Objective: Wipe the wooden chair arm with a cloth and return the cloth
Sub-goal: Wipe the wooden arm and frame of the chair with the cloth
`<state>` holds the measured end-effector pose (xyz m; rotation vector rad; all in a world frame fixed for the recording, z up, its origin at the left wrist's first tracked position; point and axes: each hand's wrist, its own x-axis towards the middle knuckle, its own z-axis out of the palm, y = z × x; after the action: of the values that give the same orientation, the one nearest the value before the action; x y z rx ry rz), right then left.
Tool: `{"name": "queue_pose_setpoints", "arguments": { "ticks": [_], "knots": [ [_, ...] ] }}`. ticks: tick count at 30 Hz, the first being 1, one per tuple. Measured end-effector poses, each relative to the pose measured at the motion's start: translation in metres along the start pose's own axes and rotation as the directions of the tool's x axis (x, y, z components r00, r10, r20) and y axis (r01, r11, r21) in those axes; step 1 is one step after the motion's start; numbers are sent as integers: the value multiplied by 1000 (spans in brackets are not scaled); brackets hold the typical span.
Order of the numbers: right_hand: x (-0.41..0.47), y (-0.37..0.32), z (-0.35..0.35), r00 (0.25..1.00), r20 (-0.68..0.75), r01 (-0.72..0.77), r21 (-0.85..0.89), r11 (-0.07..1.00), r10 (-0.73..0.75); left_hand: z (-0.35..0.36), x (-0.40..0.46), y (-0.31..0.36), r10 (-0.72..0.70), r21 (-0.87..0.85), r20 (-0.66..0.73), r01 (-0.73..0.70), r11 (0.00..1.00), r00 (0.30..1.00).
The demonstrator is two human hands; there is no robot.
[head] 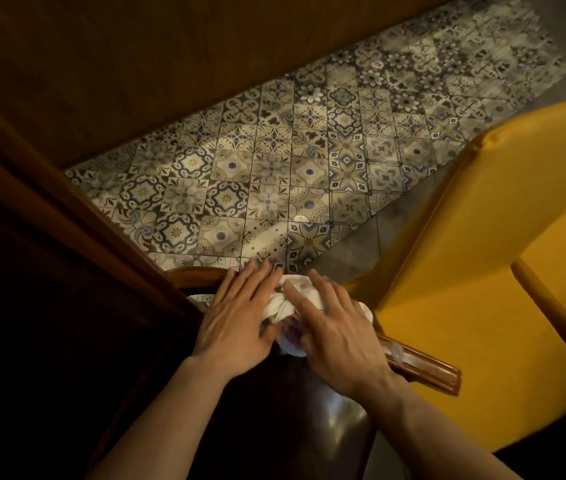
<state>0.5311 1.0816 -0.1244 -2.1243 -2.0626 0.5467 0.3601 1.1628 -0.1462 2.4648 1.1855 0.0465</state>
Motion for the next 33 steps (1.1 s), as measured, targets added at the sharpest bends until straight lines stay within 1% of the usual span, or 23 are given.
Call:
{"name": "queue_pose_setpoints", "arguments": {
  "ticks": [2, 4, 7, 8, 11, 12, 14, 17, 19, 23, 27, 33],
  "knots": [
    [6, -9, 11, 999, -32, -22, 6, 1000, 22, -3, 3, -24, 72, -36, 66, -70, 997, 995],
    [14, -19, 17, 997, -58, -56, 5, 998, 56, -9, 9, -49, 101, -79, 107, -93, 993, 989],
    [25, -31, 24, 996, -49, -73, -53, 996, 70, -15, 17, -77, 34, -177, 146, -7, 984, 989],
    [28, -33, 26, 996, -47, -73, -69, 995, 70, -14, 19, -80, 9, -162, 148, 15, 987, 989],
    [35, -35, 33, 995, -56, -89, -90, 992, 84, -4, 21, -77, -39, 5, 78, 38, 999, 996],
    [38, -37, 35, 995, -59, -90, -93, 992, 85, 0, 21, -75, -47, 33, 60, 45, 998, 997],
    [47, -45, 40, 995, -62, -78, -89, 993, 73, 3, 21, -73, -50, 40, 41, 49, 998, 998],
    [61, -60, 49, 997, -68, -45, -86, 995, 39, 2, 19, -76, -50, -1, 30, 50, 999, 998],
    [66, -60, 51, 998, -64, -24, -97, 995, 18, 2, 21, -76, -47, -2, 26, 47, 999, 999],
    [63, -44, 45, 1000, -14, 23, -130, 991, -25, 3, 24, -75, -46, 15, 49, 46, 999, 998],
    [42, -30, 40, 1000, -19, 15, -154, 988, -18, 4, 24, -76, -41, 52, 68, 37, 998, 997],
    [3, 1, 21, 1000, 7, 3, -166, 986, -2, 7, 24, -76, -44, 68, 42, 41, 997, 998]
  ]
}}
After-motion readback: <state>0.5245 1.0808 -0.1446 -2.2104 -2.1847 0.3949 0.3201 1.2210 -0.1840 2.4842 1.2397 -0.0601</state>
